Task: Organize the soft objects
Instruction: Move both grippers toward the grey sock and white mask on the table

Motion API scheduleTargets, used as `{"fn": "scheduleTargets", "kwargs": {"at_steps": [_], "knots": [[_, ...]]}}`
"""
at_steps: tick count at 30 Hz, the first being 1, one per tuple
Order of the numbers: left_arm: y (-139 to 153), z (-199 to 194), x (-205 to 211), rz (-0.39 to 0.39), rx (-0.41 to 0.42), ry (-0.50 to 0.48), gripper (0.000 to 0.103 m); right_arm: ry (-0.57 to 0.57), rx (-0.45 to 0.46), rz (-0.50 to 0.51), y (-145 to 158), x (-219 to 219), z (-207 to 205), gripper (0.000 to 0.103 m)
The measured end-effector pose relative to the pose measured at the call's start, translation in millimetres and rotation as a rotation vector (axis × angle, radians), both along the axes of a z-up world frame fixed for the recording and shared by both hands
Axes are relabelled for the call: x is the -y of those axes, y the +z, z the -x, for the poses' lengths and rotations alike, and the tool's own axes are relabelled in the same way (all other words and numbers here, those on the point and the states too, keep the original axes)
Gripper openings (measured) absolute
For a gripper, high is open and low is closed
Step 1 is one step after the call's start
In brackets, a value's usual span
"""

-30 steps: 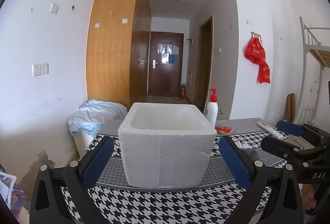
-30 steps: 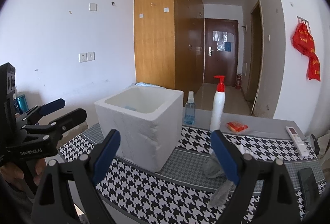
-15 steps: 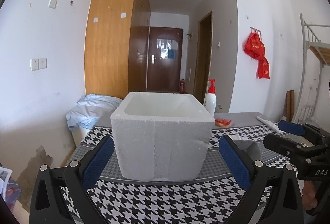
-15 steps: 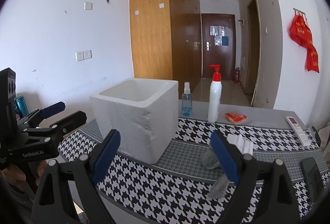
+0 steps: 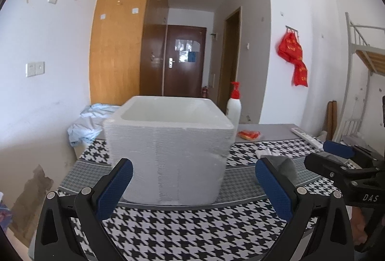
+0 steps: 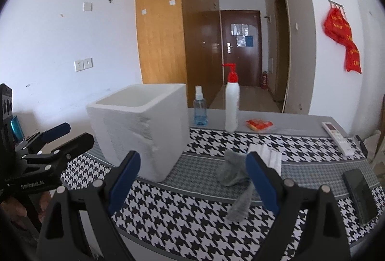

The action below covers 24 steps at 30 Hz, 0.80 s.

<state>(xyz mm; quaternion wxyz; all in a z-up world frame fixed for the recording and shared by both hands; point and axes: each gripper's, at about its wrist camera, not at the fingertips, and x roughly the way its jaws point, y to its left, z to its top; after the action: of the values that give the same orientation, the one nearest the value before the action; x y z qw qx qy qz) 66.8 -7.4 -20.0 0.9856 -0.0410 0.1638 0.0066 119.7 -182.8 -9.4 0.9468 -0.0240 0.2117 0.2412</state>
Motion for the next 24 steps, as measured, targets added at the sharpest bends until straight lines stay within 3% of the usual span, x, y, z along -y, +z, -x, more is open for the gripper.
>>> {"fn": "scheduleTargets", "kwargs": {"at_steps": [12,24], "knots": [[-4,-18,30,-0.008,-0.048,-0.102,0.102,-0.09,-0.011,-0.031,-3,38,5,0.092],[-6,-22,49,-0.016,-0.056,-0.136,0.102,-0.132,-0.022,-0.039,-8,60,6,0.092]]}}
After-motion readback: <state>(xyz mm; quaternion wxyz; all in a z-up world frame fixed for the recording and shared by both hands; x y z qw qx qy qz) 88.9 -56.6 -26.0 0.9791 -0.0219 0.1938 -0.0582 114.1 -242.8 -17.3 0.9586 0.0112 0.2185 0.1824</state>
